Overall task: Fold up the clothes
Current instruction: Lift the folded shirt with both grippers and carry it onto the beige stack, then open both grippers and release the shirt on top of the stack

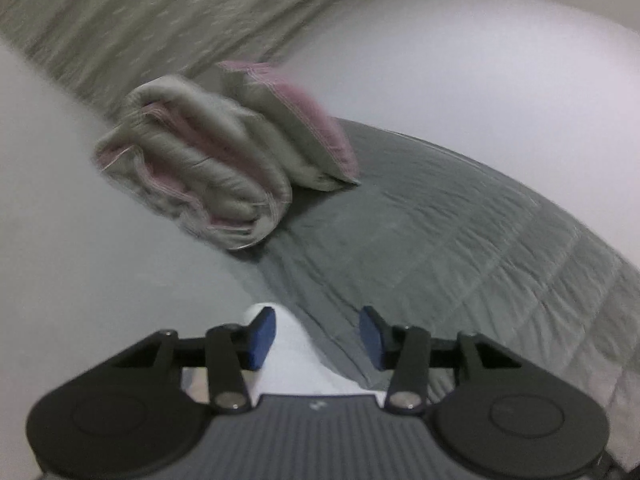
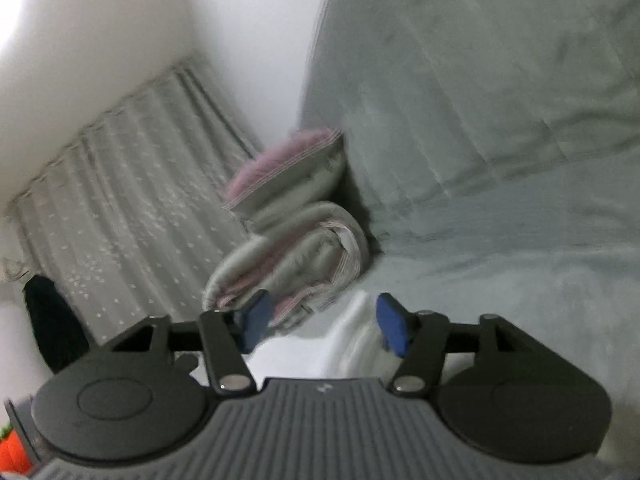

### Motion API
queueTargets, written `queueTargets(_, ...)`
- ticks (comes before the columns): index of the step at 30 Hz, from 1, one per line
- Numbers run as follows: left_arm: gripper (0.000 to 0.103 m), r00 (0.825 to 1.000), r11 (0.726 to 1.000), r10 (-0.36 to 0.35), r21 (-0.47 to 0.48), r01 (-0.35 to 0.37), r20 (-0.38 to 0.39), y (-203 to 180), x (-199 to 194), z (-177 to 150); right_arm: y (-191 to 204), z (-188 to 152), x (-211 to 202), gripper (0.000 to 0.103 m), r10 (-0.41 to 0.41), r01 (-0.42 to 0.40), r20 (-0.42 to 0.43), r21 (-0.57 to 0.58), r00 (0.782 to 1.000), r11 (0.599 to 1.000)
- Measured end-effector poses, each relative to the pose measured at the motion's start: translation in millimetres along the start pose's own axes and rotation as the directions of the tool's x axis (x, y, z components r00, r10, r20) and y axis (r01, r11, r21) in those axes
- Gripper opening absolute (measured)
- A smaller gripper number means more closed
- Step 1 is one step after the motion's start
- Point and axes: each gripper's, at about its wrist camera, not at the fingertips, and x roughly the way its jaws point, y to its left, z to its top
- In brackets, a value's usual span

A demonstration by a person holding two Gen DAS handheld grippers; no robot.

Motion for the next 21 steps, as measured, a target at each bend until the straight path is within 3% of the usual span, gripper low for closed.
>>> queueTargets(2,0.035,0.999,0.998,-0.011,0.064,0.013,-0.037,-6.4,8.2,-5.2,6.8,-4.1,2.4,0.047,0.033,-0.032,0.008,-0.056,0.999,0.998)
queueTargets(5,0.024,0.996,0.995,0.020,0.098,-0.011,-0.087,-1.5,17.8,-17.8,12.8,-13.3,14.5,0.030,0.045,-0.049,-0.040,-0.122,0.998,0.991)
queueTargets(6,0.022,0.996,0.995,0.027,0.096,-0.019,-0.086,2.8,18.1,-22.2,13.5,-16.8,19.7,0.016,0.040,-0.048,-0.063,-0.136,0.997,0.989)
queueTargets(8,0.017,0.995,0.997,0.033,0.074,-0.027,-0.089,13.3,18.2,-28.2,10.0,-22.7,29.5,0.011,-0.014,-0.005,-0.122,-0.158,0.992,0.987)
queueTargets(9,0.004,0.995,0.999,0.031,0.045,-0.026,-0.098,20.8,19.1,-30.2,8.9,-24.2,36.2,0.004,-0.060,0.033,-0.156,-0.169,0.986,0.985)
queueTargets(10,0.002,0.994,1.000,0.026,0.011,-0.025,-0.110,27.5,20.1,-32.2,6.9,-24.8,41.4,0.002,-0.096,0.065,-0.189,-0.167,0.977,0.984)
queueTargets(13,0.002,0.993,1.000,0.013,-0.015,-0.015,-0.120,33.1,21.0,-36.3,0.2,-26.7,48.0,0.000,-0.151,0.116,-0.263,-0.145,0.953,0.983)
queueTargets(17,0.003,0.990,0.999,0.030,0.024,-0.027,-0.136,20.2,14.4,-28.8,1.9,-25.9,42.8,0.001,-0.138,0.107,-0.251,-0.134,0.958,0.985)
queueTargets(20,0.017,0.985,0.999,0.050,0.016,-0.048,-0.168,8.0,-4.5,-15.0,3.7,-13.4,32.2,0.017,-0.089,0.071,-0.242,-0.084,0.966,0.994)
queueTargets(21,0.030,0.981,0.998,0.067,0.022,-0.064,-0.180,3.5,-12.2,-11.0,6.6,-8.9,28.7,0.020,-0.094,0.075,-0.234,-0.088,0.968,0.993)
